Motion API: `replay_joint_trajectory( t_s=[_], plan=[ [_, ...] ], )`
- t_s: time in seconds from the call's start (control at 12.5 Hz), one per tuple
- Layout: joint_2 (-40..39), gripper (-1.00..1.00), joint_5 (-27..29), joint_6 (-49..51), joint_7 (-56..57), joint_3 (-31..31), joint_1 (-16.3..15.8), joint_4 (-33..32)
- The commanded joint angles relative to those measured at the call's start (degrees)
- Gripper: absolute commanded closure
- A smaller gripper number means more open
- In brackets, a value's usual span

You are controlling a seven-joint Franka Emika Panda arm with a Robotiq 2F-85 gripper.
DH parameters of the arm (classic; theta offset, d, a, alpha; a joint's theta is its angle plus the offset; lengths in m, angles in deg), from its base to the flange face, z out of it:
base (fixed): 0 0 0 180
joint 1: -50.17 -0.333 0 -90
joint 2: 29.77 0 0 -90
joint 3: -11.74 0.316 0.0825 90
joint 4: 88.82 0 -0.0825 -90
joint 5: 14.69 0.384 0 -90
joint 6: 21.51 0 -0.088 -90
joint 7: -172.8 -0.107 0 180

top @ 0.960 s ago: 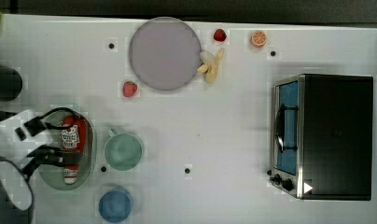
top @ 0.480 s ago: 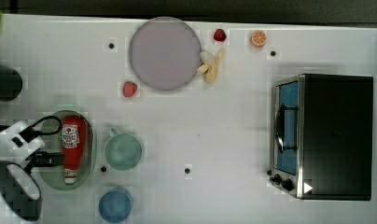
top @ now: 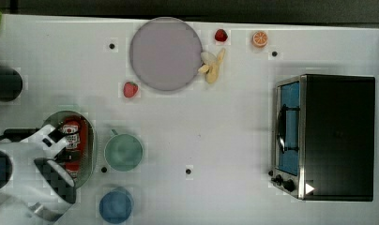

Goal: Pick ketchup from strainer and place it on the table

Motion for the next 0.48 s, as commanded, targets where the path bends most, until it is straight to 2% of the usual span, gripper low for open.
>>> replay_joint_trajectory(
  t_s=[0.08, 0.48],
  plan=[
    [-4.36, -1.0, -2.69, -3.82, -6.95, -0.57, 0.05, 0.02],
    [-12.08, -1.0, -8.82, -7.58, -10.33, -2.67, -1.05, 0.63]
  ],
)
